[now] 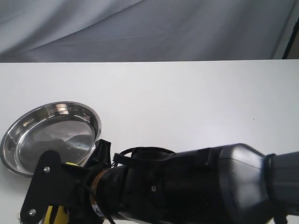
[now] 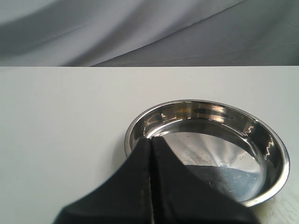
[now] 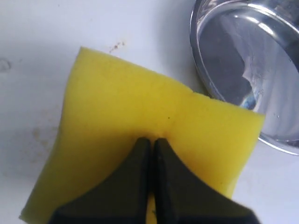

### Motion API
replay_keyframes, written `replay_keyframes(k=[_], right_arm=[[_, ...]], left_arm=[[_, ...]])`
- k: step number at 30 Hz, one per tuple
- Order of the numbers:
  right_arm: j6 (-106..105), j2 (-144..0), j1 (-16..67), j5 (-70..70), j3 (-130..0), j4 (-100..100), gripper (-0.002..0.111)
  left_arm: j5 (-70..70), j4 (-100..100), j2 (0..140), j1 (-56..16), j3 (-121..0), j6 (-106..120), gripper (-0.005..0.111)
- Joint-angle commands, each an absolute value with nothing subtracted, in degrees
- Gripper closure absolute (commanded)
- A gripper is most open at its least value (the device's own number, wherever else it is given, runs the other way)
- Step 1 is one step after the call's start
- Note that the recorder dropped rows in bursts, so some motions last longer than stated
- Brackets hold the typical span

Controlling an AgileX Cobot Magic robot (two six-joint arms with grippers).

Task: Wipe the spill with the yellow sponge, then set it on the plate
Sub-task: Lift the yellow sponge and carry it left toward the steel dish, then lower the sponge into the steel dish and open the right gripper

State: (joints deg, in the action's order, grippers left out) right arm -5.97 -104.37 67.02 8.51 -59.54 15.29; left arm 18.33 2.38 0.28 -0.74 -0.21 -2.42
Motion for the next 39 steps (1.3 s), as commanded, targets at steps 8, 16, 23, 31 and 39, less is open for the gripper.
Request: replay_keyframes(k=[8,16,23,31,39], right_arm=[[-6.0,-107.0,67.9,13.8,-59.4,11.6,0.108],[-6.4,-112.5,72.1,3.5,-59.4,11.6,0.108],[-5.8,-113.4,71.1,-1.5,-59.4,11.5,0.108],[-5.3,-108.2,67.9,-4.0,-59.4,10.9,0.108],[-7.2,-100.3,66.2,-8.3,-59.4,11.2,0.108]], left_arm=[[17.7,2.3,0.0,-0.6,0.0,-2.5,0.107],[17.7,2.3,0.0,-0.6,0.0,-2.5,0.107],[17.7,2.3,0.0,-0.6,0.0,-2.5,0.107],[17.7,2.3,0.0,-0.6,0.0,-2.5,0.107],[17.7,2.3,0.0,-0.6,0.0,-2.5,0.107]])
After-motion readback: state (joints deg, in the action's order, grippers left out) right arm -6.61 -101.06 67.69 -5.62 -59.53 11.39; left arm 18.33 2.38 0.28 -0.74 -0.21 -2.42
